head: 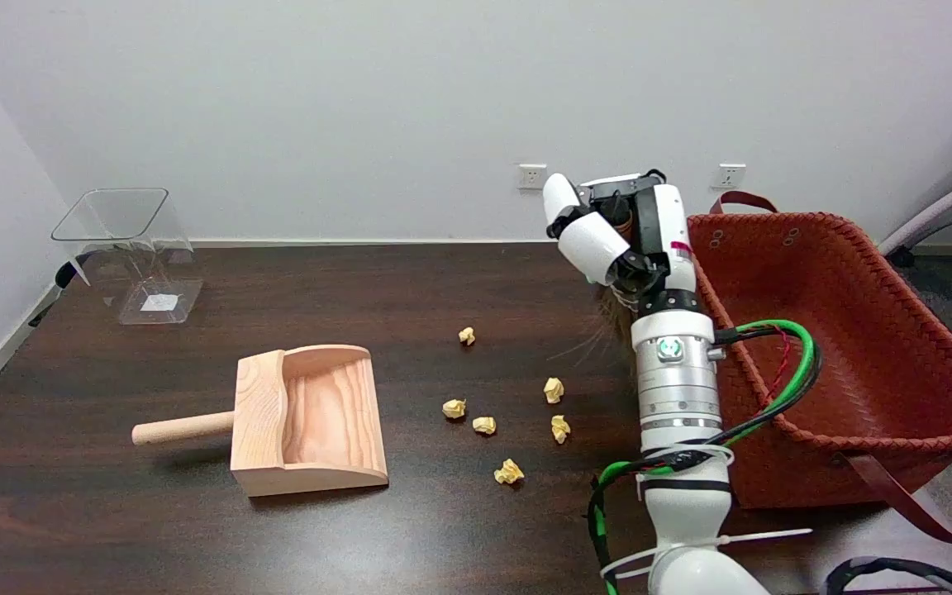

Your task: Use the broom to sweep the yellow paper into the dustpan.

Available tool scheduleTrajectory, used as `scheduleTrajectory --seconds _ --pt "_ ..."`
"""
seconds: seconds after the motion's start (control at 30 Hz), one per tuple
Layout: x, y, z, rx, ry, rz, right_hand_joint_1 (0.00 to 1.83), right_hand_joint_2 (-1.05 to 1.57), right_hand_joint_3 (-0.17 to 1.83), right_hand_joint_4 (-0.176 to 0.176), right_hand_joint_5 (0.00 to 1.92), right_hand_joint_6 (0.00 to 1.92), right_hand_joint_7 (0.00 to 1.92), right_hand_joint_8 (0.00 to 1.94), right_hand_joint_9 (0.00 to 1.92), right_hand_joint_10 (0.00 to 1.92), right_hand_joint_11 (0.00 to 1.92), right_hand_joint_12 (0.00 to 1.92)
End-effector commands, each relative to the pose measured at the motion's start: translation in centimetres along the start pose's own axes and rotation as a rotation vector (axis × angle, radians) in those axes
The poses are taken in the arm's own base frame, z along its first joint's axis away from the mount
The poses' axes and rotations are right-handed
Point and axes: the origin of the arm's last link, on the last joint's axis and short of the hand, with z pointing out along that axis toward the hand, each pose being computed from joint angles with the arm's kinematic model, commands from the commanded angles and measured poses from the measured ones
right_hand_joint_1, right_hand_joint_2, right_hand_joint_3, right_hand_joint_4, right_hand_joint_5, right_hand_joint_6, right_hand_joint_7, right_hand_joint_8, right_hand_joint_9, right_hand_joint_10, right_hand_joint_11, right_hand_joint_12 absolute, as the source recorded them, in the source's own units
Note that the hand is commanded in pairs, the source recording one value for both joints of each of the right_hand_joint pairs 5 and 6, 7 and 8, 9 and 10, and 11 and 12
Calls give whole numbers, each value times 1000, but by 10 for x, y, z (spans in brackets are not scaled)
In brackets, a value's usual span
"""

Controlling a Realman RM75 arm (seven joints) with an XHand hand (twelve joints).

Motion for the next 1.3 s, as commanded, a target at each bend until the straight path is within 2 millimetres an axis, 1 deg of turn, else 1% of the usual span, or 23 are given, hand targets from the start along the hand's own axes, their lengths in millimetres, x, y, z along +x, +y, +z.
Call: scheduleTrajectory --seconds 0.03,0.33,0.47,0.63,0.8,0.9,1.07,1.2,1.3 --pt "-23 -1 -9 -137 41 -190 986 1571 990 0 1920 1920 1920 1920 1920 1920 1920 1920" --pt "-46 5 -24 -198 44 -175 987 1571 1095 0 1920 1920 1920 1920 1920 1920 1920 1920" --pt "-55 10 -30 -189 44 -156 986 1571 1131 0 1920 1920 1920 1920 1920 1920 1920 1920" --pt "-58 16 -37 -148 71 -171 982 1571 1165 0 1920 1920 1920 1920 1920 1920 1920 1920" --pt "-68 24 -47 -155 67 -189 981 1571 1177 0 1920 1920 1920 1920 1920 1920 1920 1920" --pt "-72 28 -50 -149 64 -165 980 1571 1182 0 1920 1920 1920 1920 1920 1920 1920 1920" --pt "-79 34 -50 -135 64 -144 978 1571 1183 0 1920 1920 1920 1920 1920 1920 1920 1920" --pt "-94 35 -43 -132 61 -97 977 1571 1145 0 1920 1920 1920 1920 1920 1920 1920 1920" --pt "-104 39 -41 -151 64 -65 979 1571 1090 0 1920 1920 1920 1920 1920 1920 1920 1920"
